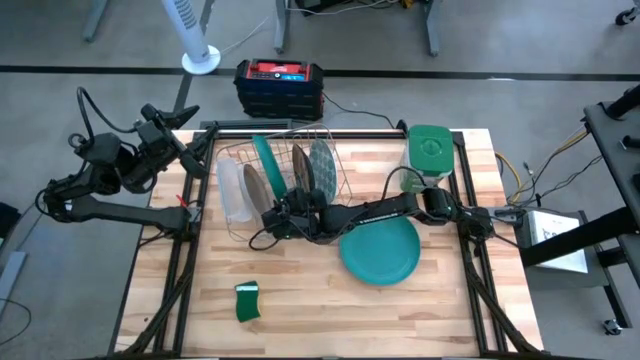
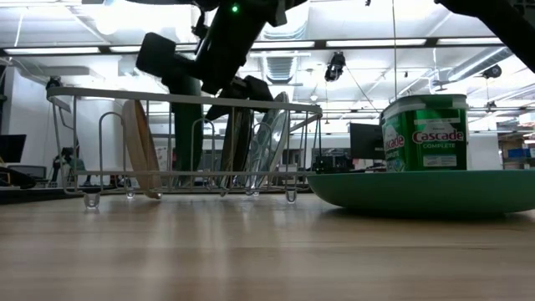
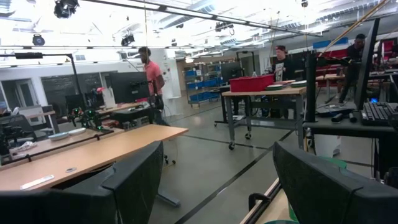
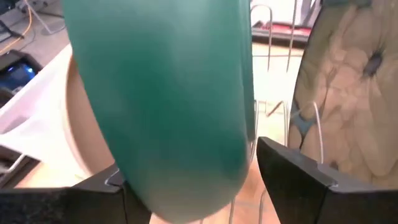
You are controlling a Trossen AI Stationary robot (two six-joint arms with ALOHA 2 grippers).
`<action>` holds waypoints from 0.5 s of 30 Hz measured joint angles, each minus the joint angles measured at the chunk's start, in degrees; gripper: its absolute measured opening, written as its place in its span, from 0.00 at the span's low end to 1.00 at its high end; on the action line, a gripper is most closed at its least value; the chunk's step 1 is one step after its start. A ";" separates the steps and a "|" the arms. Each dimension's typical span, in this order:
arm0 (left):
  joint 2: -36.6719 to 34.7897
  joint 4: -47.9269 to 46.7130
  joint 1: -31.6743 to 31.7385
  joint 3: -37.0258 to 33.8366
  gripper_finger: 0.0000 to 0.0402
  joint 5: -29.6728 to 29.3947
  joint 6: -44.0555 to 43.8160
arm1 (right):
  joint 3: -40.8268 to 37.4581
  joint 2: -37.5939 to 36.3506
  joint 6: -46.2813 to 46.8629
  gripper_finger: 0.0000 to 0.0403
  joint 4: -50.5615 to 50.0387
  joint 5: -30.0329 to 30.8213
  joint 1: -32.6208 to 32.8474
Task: Sort dishes
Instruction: Put the green plate on the dish rack
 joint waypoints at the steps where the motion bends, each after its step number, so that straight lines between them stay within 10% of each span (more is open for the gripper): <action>1: 0.00 0.00 -0.02 0.00 0.73 0.01 0.00 | 0.00 -0.41 0.04 0.60 -0.55 -0.56 0.00; 15: 0.13 -0.39 -0.02 0.00 0.73 0.02 -0.13 | 0.00 -7.47 7.12 0.53 -12.69 -11.56 2.00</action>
